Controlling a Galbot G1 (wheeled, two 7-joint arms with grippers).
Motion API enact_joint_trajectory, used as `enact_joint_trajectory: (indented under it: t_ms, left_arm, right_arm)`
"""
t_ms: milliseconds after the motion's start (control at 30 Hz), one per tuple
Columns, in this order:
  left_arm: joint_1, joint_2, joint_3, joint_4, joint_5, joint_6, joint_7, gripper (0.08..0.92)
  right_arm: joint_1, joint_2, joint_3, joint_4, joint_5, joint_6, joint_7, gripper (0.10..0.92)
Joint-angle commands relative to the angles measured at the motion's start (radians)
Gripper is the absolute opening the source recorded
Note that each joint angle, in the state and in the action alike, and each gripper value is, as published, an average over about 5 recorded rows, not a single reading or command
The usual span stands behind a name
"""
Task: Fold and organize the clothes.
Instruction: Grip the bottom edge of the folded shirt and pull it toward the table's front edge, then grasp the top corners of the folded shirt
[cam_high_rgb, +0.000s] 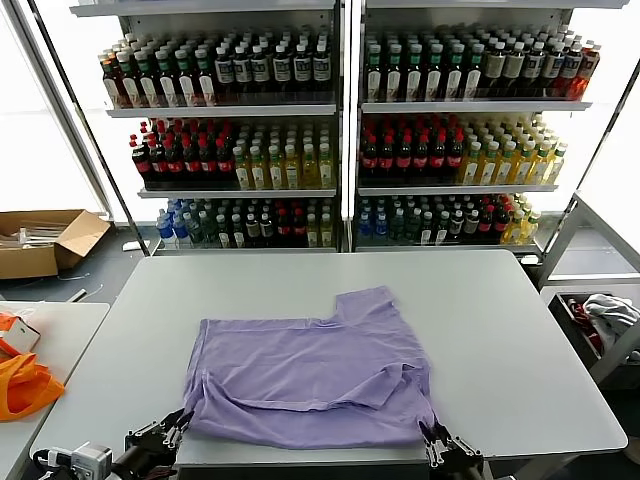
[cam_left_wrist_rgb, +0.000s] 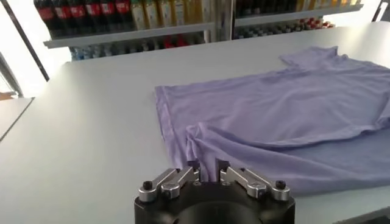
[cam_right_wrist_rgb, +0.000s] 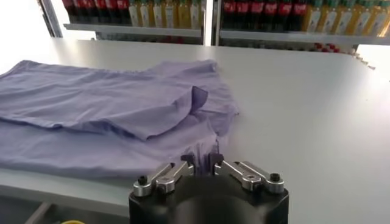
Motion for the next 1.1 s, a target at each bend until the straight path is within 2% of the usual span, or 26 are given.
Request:
enact_joint_trajectory:
  t_ms: [33, 233, 433, 533, 700, 867, 1100]
  left_arm:
    - [-0.013, 0.032, -0.087, 0.012, -0.003, 0.002, 0.002, 0.327]
    - [-0.148, 0.119, -0.086, 0.088, -0.057, 0.001, 0.031, 0.517]
    - [-0.327, 0.227, 0.023, 0.25, -0.178, 0.001, 0.085, 0.699]
    - [-0.429, 0.268, 0.091, 0.342, -0.206, 0.001, 0.111, 0.778]
    - [-0.616, 0.307, 0.227, 0.495, -0.215, -0.013, 0.133, 0.821]
    - [-0.774, 0.288, 0.35, 0.65, -0.215, -0.019, 0.134, 0.823]
    - [-0.865, 0.252, 0.438, 0.749, -0.214, -0.043, 0.136, 0.822]
  right_arm:
    - [0.123, -0.037, 0.099, -0.009, 0.004, 0.032, -0.051, 0.467]
    - [0.386, -0.128, 0.084, -0.126, 0.104, -0.013, -0.132, 0.64]
    - [0.757, -0.141, -0.05, -0.399, 0.259, -0.116, -0.172, 0.794]
    - [0.915, -0.117, -0.135, -0.545, 0.293, -0.143, -0.176, 0.819]
    - [1.078, -0.063, -0.246, -0.757, 0.286, -0.154, -0.179, 0.823]
    - [1.163, -0.005, -0.31, -0.889, 0.251, -0.152, -0.171, 0.823]
    - [1.218, 0.043, -0.364, -0.972, 0.233, -0.155, -0.16, 0.823]
